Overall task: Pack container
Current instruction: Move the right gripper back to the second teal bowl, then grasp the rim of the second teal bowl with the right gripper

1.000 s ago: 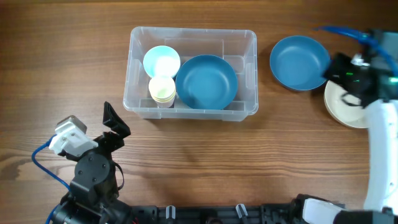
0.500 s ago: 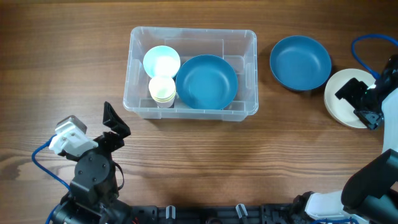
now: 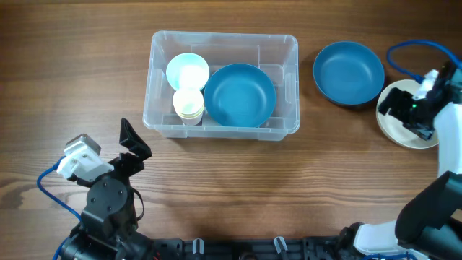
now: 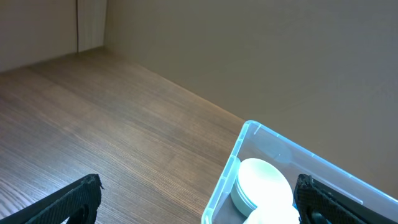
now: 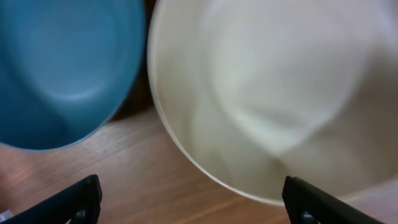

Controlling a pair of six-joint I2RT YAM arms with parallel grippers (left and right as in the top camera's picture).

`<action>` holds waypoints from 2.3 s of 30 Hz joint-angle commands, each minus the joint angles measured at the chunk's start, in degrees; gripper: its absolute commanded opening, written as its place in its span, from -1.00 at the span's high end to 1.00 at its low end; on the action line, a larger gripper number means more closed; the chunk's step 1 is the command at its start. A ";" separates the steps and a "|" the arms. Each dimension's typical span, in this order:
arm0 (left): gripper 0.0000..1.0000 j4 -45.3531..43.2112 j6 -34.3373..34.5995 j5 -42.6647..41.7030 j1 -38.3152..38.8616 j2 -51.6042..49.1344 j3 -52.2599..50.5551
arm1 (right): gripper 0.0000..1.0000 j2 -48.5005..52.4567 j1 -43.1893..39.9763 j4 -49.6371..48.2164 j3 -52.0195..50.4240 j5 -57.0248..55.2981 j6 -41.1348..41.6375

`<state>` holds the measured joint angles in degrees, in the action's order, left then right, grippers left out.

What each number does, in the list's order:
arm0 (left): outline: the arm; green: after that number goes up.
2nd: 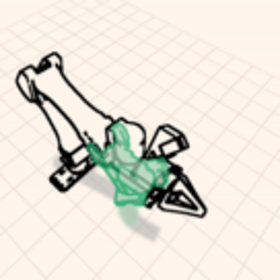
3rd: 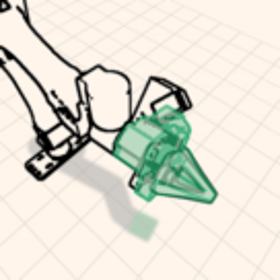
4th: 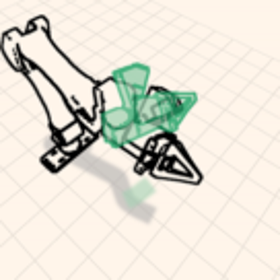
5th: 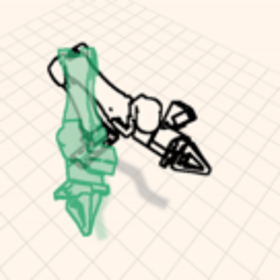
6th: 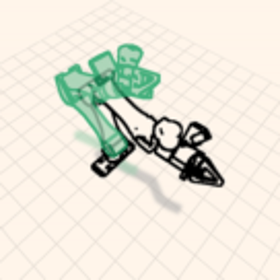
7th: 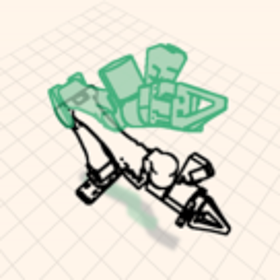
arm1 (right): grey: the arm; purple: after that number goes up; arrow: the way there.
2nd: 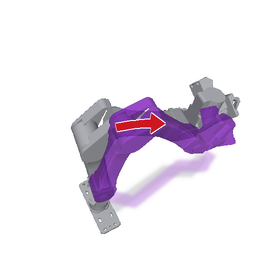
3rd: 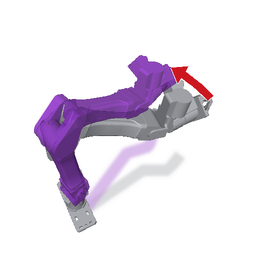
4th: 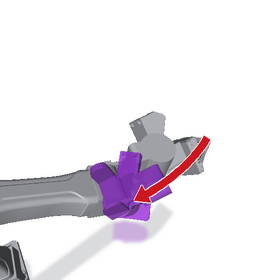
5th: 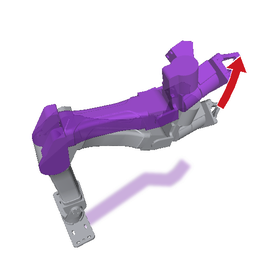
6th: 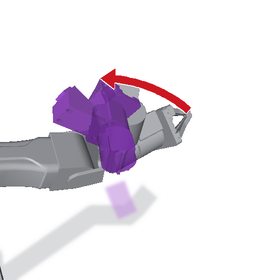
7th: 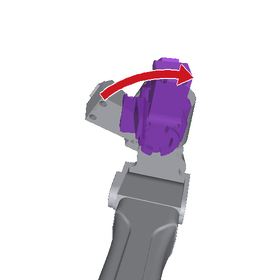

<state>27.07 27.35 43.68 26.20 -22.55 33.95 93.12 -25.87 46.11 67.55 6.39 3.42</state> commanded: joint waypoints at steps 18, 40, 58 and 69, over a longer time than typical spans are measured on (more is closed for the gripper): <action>-1.00 0.04 0.52 0.76 -0.33 0.33 0.00 | -0.99 1.33 26.36 -14.82 -1.27 -6.75 -29.83; -1.00 0.04 0.52 0.76 -0.33 0.33 0.00 | -0.18 12.04 19.80 -15.93 -1.25 9.84 -34.93; -1.00 0.04 0.52 0.76 -0.33 0.33 0.00 | 0.17 14.29 18.23 -17.18 -1.27 9.81 -34.93; -0.99 0.04 0.52 0.76 -0.33 0.33 0.00 | 0.30 16.57 18.16 -18.12 -1.29 9.81 -33.35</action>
<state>27.07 27.35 43.68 26.20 -22.55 33.95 108.07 -7.44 28.40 66.72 15.03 -31.33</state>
